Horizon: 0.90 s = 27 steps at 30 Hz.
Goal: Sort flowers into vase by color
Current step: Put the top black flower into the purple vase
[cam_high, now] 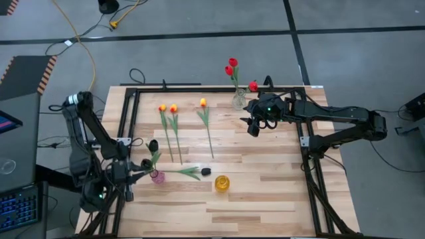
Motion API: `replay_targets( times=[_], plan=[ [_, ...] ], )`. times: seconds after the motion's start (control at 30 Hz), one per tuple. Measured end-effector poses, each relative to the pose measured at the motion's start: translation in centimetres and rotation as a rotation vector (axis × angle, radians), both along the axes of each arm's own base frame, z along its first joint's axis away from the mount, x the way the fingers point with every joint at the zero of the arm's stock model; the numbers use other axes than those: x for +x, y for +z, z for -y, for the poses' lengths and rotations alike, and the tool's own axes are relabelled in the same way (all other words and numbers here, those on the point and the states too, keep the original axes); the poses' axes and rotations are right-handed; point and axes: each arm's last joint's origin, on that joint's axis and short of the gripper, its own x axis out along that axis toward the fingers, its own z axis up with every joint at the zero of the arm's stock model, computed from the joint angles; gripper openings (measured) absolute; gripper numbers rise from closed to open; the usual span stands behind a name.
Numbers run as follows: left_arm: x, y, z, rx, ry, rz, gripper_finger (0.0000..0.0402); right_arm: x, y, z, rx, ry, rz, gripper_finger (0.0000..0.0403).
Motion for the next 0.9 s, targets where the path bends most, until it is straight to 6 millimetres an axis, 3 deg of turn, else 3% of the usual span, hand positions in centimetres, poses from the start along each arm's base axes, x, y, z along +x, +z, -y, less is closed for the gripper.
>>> replay_targets(
  times=[0.63, 0.9],
  plan=[
    [0.33, -0.85, 0.79, 0.034, 0.003, -0.018, 0.0002, 0.0, 0.0, 0.0, 0.0, 0.0, 0.0, 0.0246],
    [0.33, -0.77, 0.74, -0.011, 0.032, 0.022, 0.0064, 0.0, 0.0, -0.01, 0.0, 0.0, 0.0, 0.0246]
  ],
)
